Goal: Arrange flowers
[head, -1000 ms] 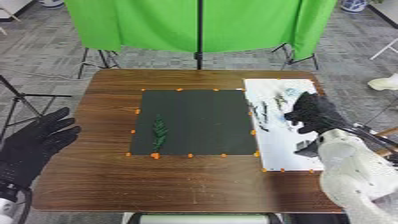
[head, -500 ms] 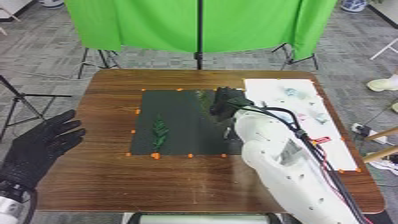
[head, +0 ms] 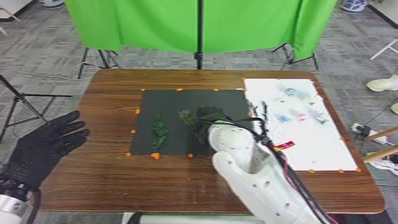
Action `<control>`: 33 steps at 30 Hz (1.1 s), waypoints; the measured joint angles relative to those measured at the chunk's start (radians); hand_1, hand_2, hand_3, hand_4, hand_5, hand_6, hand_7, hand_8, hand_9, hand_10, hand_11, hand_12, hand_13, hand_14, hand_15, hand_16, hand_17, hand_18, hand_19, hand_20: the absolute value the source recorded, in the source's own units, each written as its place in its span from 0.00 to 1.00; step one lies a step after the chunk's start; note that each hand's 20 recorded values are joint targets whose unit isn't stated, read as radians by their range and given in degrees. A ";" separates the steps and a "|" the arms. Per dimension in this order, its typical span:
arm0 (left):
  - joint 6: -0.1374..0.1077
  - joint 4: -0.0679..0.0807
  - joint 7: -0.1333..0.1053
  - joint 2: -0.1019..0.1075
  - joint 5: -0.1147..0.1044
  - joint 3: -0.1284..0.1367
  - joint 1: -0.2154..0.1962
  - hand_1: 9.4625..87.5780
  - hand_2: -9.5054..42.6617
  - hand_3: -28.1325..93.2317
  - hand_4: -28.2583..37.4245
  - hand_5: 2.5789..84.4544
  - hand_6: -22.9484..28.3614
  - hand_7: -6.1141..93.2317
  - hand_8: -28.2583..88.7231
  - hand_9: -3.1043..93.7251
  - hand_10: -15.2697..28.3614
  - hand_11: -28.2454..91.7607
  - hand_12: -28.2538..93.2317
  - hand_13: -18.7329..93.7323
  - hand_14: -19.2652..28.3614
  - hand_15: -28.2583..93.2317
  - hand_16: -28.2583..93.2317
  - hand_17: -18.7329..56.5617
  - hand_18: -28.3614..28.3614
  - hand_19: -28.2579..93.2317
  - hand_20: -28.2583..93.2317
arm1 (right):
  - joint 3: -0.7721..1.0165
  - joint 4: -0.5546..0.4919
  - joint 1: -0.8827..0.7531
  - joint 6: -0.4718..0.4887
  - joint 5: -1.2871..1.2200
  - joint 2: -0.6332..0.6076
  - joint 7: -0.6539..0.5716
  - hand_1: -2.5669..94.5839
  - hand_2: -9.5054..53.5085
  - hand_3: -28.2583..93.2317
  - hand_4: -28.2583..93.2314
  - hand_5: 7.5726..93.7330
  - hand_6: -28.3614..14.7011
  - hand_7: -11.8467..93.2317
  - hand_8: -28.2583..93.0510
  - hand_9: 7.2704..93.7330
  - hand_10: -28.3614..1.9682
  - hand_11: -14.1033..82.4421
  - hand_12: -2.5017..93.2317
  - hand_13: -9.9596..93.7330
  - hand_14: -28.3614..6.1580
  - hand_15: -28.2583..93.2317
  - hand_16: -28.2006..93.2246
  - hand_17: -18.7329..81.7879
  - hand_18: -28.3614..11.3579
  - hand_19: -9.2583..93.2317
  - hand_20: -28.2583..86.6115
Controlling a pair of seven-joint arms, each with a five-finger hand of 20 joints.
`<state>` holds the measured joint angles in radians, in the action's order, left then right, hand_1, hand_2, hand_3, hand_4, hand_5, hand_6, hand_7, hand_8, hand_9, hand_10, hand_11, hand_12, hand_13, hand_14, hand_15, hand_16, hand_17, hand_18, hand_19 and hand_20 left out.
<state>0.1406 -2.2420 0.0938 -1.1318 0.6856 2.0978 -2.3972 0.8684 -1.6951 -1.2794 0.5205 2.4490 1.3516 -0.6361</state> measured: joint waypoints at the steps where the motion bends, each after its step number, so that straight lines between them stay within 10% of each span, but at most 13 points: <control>1: 0.000 0.001 0.001 0.001 0.000 -0.002 0.003 0.20 0.16 0.82 0.03 0.40 0.51 0.26 0.15 0.34 0.63 0.45 0.35 0.37 0.73 0.57 0.21 0.14 0.88 0.62 0.30 | 0.000 0.006 0.000 0.002 -0.002 0.005 -0.006 0.39 0.09 0.95 0.04 0.96 0.68 0.57 0.11 1.00 0.76 0.83 0.35 0.98 0.69 0.87 0.49 0.74 0.19 1.00 0.76; 33: 0.001 0.007 0.015 0.005 0.000 -0.012 0.021 0.20 0.16 0.82 0.04 0.40 0.51 0.26 0.15 0.34 0.63 0.45 0.35 0.37 0.73 0.57 0.21 0.14 0.88 0.62 0.30 | 0.028 -0.028 -0.020 0.112 -0.073 0.063 -0.084 0.25 0.30 0.90 0.05 1.00 0.68 0.53 0.12 1.00 0.76 0.86 0.28 1.00 0.70 0.87 0.45 0.79 0.17 1.00 0.76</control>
<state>0.1416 -2.2348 0.1084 -1.1272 0.6856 2.0854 -2.3762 0.8962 -1.7232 -1.2992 0.6328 2.3764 1.4146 -0.7197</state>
